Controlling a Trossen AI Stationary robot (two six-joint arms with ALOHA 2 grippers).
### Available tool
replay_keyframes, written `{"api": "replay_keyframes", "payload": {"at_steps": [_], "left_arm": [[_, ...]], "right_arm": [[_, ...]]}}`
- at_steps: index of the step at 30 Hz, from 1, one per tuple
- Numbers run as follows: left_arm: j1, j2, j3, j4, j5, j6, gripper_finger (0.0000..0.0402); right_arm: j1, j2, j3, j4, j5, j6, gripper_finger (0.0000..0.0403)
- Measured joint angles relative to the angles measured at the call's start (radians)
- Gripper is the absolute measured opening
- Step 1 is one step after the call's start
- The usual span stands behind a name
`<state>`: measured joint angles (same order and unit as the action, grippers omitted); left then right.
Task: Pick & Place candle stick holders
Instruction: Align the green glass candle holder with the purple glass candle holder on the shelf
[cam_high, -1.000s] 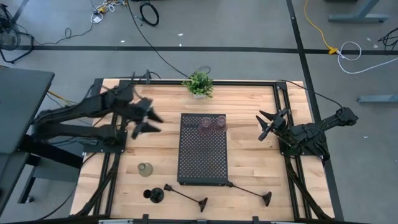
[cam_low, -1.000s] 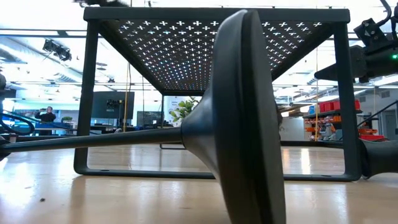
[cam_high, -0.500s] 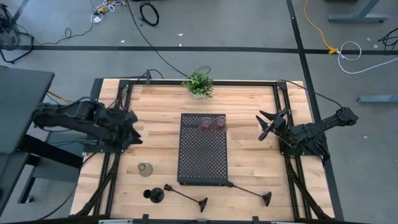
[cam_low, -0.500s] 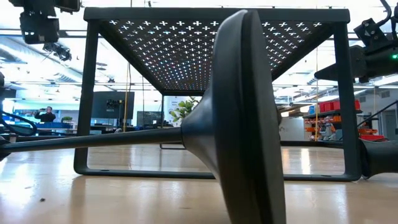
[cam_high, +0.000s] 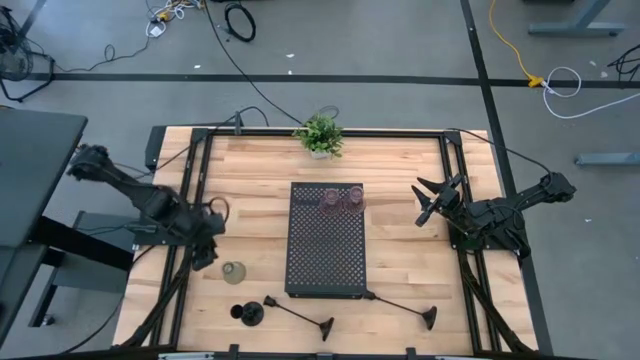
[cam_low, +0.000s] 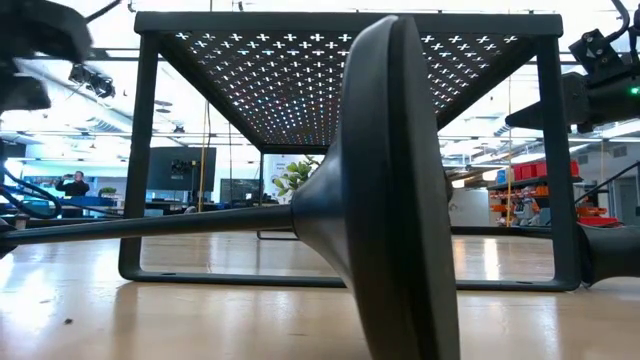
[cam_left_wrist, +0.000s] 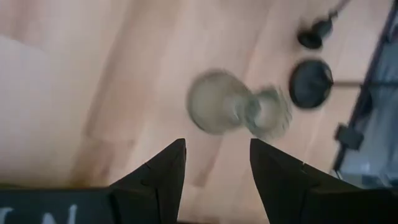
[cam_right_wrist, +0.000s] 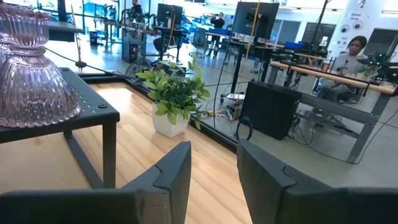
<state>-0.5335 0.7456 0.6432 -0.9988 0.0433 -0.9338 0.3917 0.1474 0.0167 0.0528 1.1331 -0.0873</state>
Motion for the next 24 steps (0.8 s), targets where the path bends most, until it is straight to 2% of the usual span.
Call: {"api": "replay_keyframes", "payload": {"at_steps": [5, 10, 13, 16, 18, 20, 24], "left_arm": [[-0.227, 0.001, -0.014, 0.047, -0.075, -0.186, 0.0181], [-0.452, 0.029, -0.014, 0.065, -0.305, -0.389, 0.0181], [-0.559, 0.104, -0.013, 0.057, -0.353, -0.469, 0.0181], [-0.635, 0.189, -0.013, 0.081, -0.392, -0.544, 0.0181], [-0.673, 0.242, -0.013, 0.11, -0.465, -0.554, 0.0181], [-0.699, 0.301, -0.013, 0.143, -0.548, -0.562, 0.0181], [-0.721, 0.422, -0.013, 0.155, -0.617, -0.61, 0.0181]], "right_arm": [[0.0, 0.0, 0.0, 0.0, 0.0, 0.0, 0.013], [0.0, 0.0, 0.0, 0.0, 0.0, 0.0, 0.013], [0.0, 0.0, 0.0, 0.0, 0.0, 0.0, 0.013], [0.0, 0.0, 0.0, 0.0, 0.0, 0.0, 0.013], [0.0, 0.0, 0.0, 0.0, 0.0, 0.0, 0.013], [0.0, 0.0, 0.0, 0.001, 0.0, 0.0, 0.013], [0.0, 0.0, 0.0, 0.003, 0.0, 0.0, 0.013]]}}
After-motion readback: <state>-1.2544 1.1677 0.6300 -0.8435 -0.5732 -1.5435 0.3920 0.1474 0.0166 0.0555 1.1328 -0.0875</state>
